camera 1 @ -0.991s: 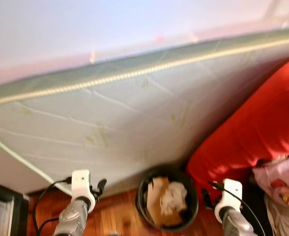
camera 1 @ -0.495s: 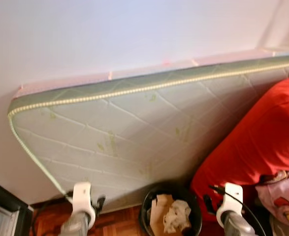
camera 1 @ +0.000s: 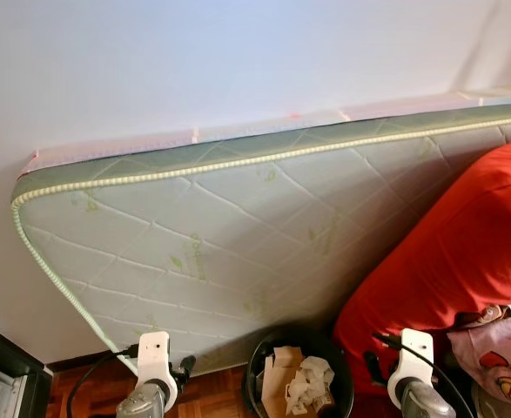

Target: Clean up the room

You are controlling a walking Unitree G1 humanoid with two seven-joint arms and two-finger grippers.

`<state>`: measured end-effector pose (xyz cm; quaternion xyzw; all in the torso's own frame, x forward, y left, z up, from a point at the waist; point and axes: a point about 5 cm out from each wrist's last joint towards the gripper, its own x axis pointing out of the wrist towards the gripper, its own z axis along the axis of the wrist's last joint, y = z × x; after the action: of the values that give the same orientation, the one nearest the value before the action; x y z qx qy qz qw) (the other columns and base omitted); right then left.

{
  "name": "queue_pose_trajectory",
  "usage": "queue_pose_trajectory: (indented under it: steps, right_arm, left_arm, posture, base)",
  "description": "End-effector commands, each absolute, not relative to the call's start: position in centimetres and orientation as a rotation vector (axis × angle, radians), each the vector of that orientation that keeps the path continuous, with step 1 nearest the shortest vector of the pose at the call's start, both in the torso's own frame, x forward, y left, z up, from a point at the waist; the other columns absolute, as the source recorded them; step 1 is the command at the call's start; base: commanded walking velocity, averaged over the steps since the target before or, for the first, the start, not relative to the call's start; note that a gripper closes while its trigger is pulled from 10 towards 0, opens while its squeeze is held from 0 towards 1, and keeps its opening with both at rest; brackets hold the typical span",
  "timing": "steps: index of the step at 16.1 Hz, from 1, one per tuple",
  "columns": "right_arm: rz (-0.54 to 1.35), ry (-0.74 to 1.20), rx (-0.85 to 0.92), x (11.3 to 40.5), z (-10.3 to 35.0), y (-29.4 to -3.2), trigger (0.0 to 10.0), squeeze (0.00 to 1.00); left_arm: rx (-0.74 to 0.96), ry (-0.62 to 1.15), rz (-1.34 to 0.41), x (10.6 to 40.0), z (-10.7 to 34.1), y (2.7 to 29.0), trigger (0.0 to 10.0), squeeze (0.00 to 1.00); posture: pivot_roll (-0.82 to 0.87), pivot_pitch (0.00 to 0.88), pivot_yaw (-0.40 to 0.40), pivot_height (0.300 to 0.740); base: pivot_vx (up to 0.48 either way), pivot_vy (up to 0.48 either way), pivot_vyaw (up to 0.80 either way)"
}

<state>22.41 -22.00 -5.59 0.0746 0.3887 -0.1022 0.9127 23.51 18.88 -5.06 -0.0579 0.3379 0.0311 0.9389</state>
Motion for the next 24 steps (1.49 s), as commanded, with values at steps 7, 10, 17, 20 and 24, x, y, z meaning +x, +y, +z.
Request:
queue_pose_trajectory:
  steps: [7,10,17,20,24]
  right_arm:
    - [-0.19,0.86,0.141,20.95,-6.51,-21.95,10.0,0.0]
    - [-0.16,0.857,0.13,21.17,-6.41,-21.76,10.0,0.0]
    - [-0.129,0.86,0.107,21.17,-6.48,-21.35,10.0,0.0]
    - [-0.131,0.867,0.1,21.16,-6.48,-21.46,10.0,0.0]
    - [-0.131,0.865,0.098,21.32,-6.39,-21.45,10.0,0.0]
  left_arm:
    - [-0.116,0.724,0.09,23.0,-5.37,19.66,10.0,0.0]
    - [-0.104,0.725,0.083,23.1,-5.37,19.35,10.0,0.0]
    - [-0.1,0.725,0.095,23.24,-5.27,19.5,10.0,0.0]
    - [-0.086,0.723,0.078,23.45,-5.2,19.09,10.0,0.0]
    - [-0.088,0.72,0.078,23.61,-5.11,19.0,10.0,0.0]
  posture:
    - [0.09,0.0,-0.032,0.74]
    - [0.09,0.0,-0.034,0.74]
    - [0.09,0.0,-0.032,0.74]
    - [0.09,0.0,-0.032,0.74]
    - [0.09,0.0,-0.031,0.74]
  base:
    - [0.0,0.0,0.0]
    - [0.0,0.0,0.0]
    - [0.0,0.0,0.0]
    - [0.0,0.0,0.0]
    - [-0.061,0.0,0.0]
